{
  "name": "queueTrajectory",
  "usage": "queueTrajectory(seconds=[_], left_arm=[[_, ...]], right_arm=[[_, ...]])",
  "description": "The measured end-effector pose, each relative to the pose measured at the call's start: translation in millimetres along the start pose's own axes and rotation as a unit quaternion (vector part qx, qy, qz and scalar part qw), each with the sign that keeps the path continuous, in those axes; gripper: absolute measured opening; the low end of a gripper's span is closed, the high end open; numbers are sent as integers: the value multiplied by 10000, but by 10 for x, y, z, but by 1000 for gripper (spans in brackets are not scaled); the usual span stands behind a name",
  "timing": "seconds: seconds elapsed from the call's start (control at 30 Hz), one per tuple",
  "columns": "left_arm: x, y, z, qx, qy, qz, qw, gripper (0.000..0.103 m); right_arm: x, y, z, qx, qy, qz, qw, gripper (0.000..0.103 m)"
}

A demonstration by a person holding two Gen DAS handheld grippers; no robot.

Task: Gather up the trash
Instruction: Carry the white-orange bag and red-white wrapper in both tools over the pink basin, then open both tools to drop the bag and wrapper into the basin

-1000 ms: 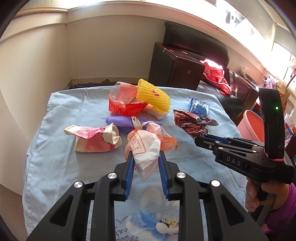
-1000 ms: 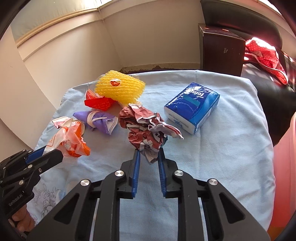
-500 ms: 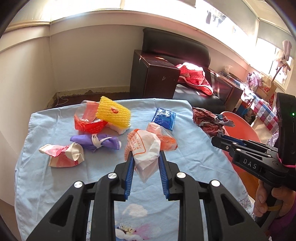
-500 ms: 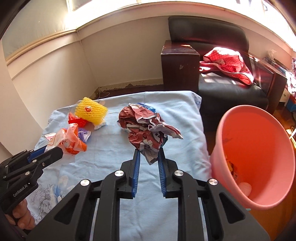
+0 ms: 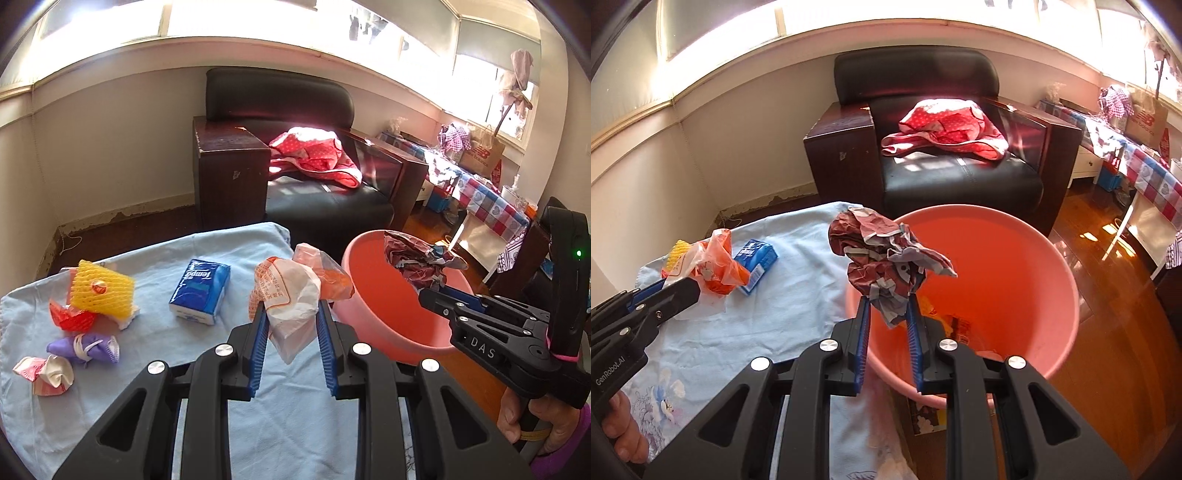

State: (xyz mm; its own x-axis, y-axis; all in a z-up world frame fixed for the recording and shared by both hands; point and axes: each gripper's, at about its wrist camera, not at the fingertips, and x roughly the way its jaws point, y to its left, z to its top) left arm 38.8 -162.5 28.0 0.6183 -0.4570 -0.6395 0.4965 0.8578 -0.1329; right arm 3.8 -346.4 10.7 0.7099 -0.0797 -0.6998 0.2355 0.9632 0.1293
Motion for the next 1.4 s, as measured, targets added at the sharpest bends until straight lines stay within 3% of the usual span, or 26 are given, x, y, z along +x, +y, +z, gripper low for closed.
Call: queueTrajectory(seconds=[0.47,0.97,1.4], left_arm=[[507,-829,202,618,296,-540,9962,25],[959,-966,167,530,829,-584,9934,26],[940,-1044,136,776,711,-558,9929,29]], right_arm=[[31,-611,-78,465,127,-551,9973,20],[198,-696,-125,513,356,-656,9959,20],[272,-721,-115,662,453,-725,9941,26]])
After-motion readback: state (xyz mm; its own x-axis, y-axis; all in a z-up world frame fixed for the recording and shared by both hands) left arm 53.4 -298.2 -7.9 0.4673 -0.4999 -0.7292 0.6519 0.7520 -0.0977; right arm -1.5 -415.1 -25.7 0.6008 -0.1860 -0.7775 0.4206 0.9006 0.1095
